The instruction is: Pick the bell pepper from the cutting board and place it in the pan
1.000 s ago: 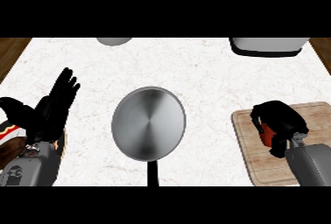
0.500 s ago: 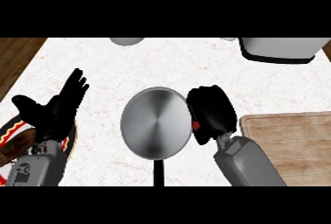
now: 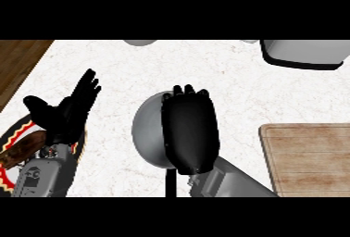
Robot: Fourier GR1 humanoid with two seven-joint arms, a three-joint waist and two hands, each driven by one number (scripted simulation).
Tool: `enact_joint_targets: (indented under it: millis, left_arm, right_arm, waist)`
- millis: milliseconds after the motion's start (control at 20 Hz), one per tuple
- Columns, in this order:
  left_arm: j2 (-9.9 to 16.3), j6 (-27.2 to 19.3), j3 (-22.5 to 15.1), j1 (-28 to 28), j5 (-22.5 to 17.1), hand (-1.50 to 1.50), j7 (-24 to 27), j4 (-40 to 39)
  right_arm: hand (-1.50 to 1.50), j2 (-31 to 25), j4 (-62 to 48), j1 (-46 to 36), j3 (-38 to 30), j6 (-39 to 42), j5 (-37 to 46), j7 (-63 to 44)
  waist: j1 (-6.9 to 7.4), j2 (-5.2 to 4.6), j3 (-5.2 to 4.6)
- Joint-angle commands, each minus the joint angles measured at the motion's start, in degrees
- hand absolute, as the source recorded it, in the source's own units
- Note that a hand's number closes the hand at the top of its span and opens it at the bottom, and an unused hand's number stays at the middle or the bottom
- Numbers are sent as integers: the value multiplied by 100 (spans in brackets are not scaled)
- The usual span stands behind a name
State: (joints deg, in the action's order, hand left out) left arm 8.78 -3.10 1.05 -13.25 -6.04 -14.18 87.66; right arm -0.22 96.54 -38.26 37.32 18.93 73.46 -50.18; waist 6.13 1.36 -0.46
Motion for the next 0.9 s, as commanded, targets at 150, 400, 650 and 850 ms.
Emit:
enact_joint_targets:
  millis: [150, 400, 650, 850]
  left_arm:
    - [-49, -46, 10, -191, 36, 0, 54, -167]
    - [113, 50, 168, 19, -31, 0, 169, -64]
    - [102, -89, 254, -174, -52, 0, -61, -27]
    - [123, 1, 293, 203, -78, 0, 193, 126]
  right_arm:
    - [150, 20, -124, -1058, 570, -406, -433, -2224]
    - [150, 19, -401, -1559, 706, -758, -839, -2980]
    - [150, 18, -785, -1716, 812, -1361, -886, -3252]
    - [150, 18, -1203, -1986, 343, -1607, -1158, -2926]
  waist:
    - [-5, -106, 10]
    - [-73, -103, 20]
    - [-294, -125, 34]
    - [-328, -143, 36]
